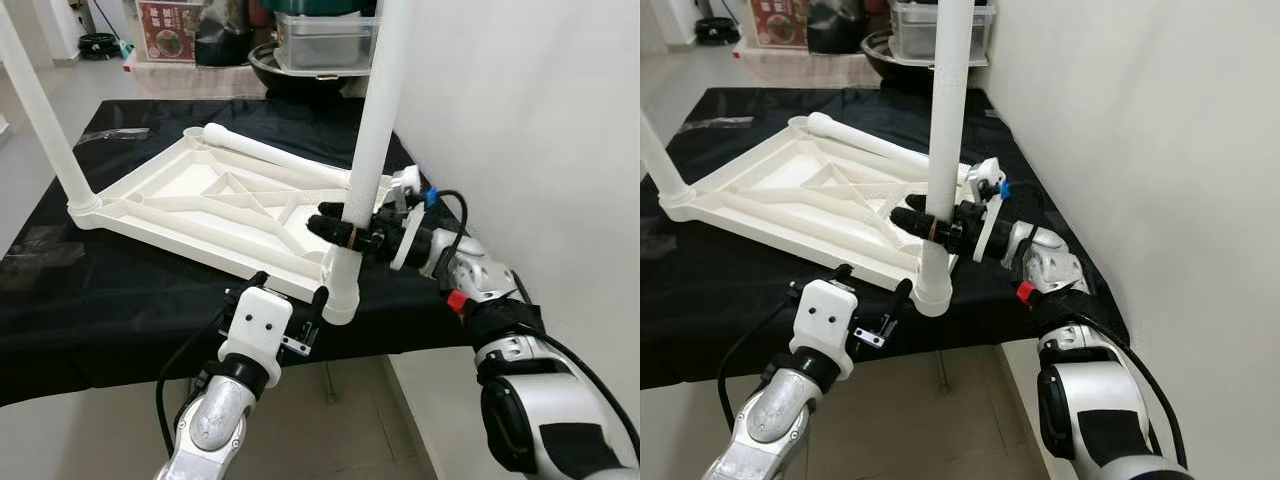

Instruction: Building children table

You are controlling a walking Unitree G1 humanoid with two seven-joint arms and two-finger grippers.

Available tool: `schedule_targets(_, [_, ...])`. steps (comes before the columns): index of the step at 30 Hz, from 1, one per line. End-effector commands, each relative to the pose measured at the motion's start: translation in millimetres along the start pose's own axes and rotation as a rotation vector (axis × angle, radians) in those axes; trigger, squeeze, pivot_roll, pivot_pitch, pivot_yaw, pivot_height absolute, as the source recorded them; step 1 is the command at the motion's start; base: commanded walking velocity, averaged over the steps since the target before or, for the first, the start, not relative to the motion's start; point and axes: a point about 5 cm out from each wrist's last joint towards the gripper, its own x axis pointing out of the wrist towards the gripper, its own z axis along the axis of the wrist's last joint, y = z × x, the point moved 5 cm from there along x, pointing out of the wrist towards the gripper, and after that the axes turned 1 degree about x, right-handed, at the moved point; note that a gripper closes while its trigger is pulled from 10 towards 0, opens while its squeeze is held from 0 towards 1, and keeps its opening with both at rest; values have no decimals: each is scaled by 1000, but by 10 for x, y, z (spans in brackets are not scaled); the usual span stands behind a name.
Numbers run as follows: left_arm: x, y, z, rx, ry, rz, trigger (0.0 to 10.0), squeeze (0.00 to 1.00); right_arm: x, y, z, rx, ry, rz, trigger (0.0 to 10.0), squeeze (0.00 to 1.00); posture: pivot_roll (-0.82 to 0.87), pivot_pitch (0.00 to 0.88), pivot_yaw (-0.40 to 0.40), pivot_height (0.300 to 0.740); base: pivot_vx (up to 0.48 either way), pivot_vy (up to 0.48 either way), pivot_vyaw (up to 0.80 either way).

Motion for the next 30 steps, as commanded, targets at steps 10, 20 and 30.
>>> schedule_targets(10, [-5,-7,-64,6,18,-5,10000,0,-265,-760,88,-32,-56,-860,0,0,95,56,-94,740,0,0,0])
schedule_targets(20, [-5,-33,-66,-1,21,-15,10000,0,-602,-699,-290,80,-101,-1397,9647,0,97,64,-85,740,0,0,0])
schedule_targets(30, [-2,-14,-70,2,21,-9,10000,0,25,-440,293,84,-298,-652,10000,0,96,65,-89,740,0,0,0])
